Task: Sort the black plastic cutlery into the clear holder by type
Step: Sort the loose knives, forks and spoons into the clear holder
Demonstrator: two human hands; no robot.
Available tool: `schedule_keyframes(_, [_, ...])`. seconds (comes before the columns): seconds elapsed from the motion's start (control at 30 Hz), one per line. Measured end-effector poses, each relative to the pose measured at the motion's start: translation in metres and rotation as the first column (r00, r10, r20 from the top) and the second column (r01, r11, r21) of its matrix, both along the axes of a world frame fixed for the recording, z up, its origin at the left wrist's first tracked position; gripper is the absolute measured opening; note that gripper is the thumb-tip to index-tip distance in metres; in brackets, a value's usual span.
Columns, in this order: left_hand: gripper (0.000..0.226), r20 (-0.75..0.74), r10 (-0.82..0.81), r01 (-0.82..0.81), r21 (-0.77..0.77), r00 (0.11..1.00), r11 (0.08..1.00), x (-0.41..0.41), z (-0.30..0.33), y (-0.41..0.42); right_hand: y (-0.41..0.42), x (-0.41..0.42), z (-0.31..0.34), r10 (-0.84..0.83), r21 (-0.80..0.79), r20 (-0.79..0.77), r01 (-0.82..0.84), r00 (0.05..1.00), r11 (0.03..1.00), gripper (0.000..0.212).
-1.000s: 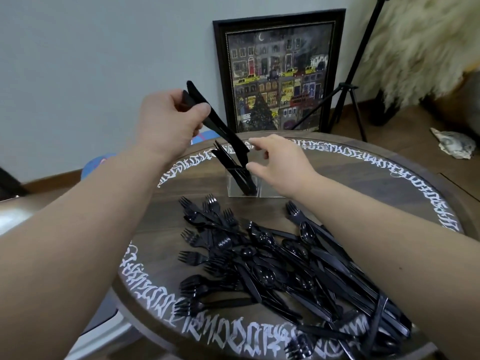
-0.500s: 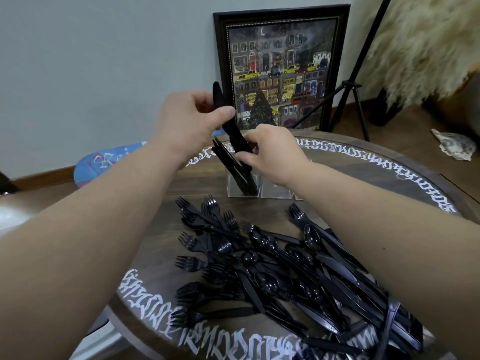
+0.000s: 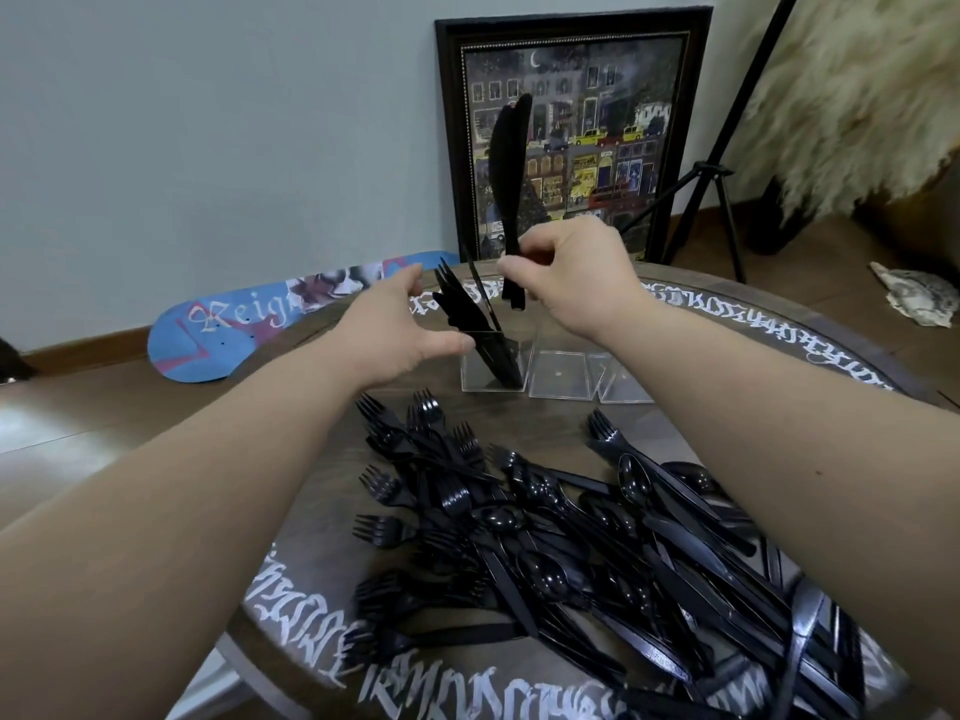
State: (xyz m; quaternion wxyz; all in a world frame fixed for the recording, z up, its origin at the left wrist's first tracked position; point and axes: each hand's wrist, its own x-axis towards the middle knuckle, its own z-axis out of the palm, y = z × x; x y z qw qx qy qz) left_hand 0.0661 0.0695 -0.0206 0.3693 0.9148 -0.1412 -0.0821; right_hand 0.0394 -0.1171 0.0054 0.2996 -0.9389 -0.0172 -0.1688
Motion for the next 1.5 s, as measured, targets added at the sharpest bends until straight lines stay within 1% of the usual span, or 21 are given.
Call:
schedule_keyframes(0.03, [0.095,0.008,0.003,-0.003,0.016,1.0,1.0,0.001,-0.002,-0.001,0.0,0.001,0.001,-0.008,-0.036,0.003,0.008,1.0,0.999,0.02])
schedule_keyframes(0.1, [0.08,0.014,0.014,-0.014,0.006,1.0,1.0,0.003,-0.005,-0.004,0.001,0.004,-0.002,-0.011,-0.154,-0.027,0.007,1.0,0.988,0.023])
schedule_keyframes(0.23, [0.047,0.021,0.081,-0.078,-0.128,0.997,0.989,0.012,-0.007,-0.007,0.006,0.01,-0.014,-0.014,-0.366,-0.187,-0.056,0.982,0.929,0.03])
schedule_keyframes(0.3, [0.036,0.004,0.079,-0.077,-0.184,0.997,0.98,0.016,-0.007,-0.009,0.008,0.012,-0.016,-0.004,-0.38,-0.239,-0.09,0.971,0.92,0.036])
schedule_keyframes(0.4, [0.024,-0.048,0.03,-0.043,-0.288,0.998,0.957,0.021,-0.008,-0.01,0.01,0.017,-0.01,0.04,-0.315,-0.264,-0.125,0.964,0.941,0.04])
schedule_keyframes(0.53, [0.029,-0.097,-0.015,-0.02,-0.352,0.995,0.936,0.024,-0.008,-0.013,0.014,0.026,-0.01,0.056,-0.303,-0.337,-0.164,0.94,0.939,0.061])
schedule_keyframes(0.6, [0.032,-0.116,-0.032,-0.014,-0.376,0.993,0.926,0.023,-0.009,-0.014,0.017,0.029,-0.011,0.084,-0.236,-0.372,-0.182,0.924,0.955,0.063])
schedule_keyframes(0.7, [0.036,-0.152,-0.044,-0.03,-0.451,0.987,0.892,0.024,-0.011,-0.014,0.019,0.032,-0.014,0.148,-0.075,-0.398,-0.193,0.905,0.978,0.049])
schedule_keyframes(0.8, [0.03,-0.169,-0.042,-0.047,-0.491,0.985,0.87,0.024,-0.013,-0.014,0.018,0.031,-0.018,0.194,0.043,-0.422,-0.194,0.886,0.98,0.038])
schedule_keyframes(0.97, [0.024,-0.191,-0.07,-0.055,-0.582,0.979,0.812,0.025,-0.015,-0.014,0.017,0.024,-0.018,0.259,0.249,-0.364,-0.175,0.895,0.953,0.022])
schedule_keyframes(1.03, [0.026,-0.21,-0.087,-0.06,-0.605,0.974,0.794,0.026,-0.013,-0.013,0.016,0.022,-0.017,0.275,0.294,-0.335,-0.178,0.901,0.939,0.021])
schedule_keyframes(1.07, [0.026,-0.208,-0.102,-0.047,-0.606,0.973,0.794,0.026,-0.013,-0.013,0.017,0.022,-0.018,0.273,0.282,-0.324,-0.183,0.906,0.942,0.022])
schedule_keyframes(1.1, [0.025,-0.203,-0.111,-0.034,-0.597,0.973,0.801,0.025,-0.012,-0.013,0.017,0.022,-0.02,0.261,0.232,-0.317,-0.192,0.912,0.954,0.023])
schedule_keyframes(1.2, [0.026,-0.217,-0.096,-0.05,-0.583,0.971,0.811,0.023,-0.015,-0.016,0.023,0.023,-0.027,0.193,-0.041,-0.292,-0.214,0.937,0.976,0.03])
schedule_keyframes(1.23, [0.025,-0.226,-0.084,-0.065,-0.583,0.971,0.81,0.024,-0.016,-0.016,0.024,0.023,-0.029,0.181,-0.088,-0.28,-0.213,0.943,0.973,0.032])
schedule_keyframes(1.3, [0.025,-0.211,-0.059,-0.071,-0.559,0.976,0.826,0.026,-0.02,-0.014,0.025,0.023,-0.029,0.165,-0.107,-0.268,-0.199,0.949,0.974,0.038])
schedule_keyframes(1.43, [0.03,-0.191,-0.048,-0.065,-0.547,0.98,0.835,0.026,-0.024,-0.012,0.022,0.025,-0.028,0.16,-0.071,-0.292,-0.189,0.943,0.979,0.044])
schedule_keyframes(1.5, [0.033,-0.193,-0.083,-0.039,-0.558,0.978,0.829,0.025,-0.023,-0.013,0.022,0.025,-0.028,0.178,-0.061,-0.314,-0.207,0.933,0.976,0.04])
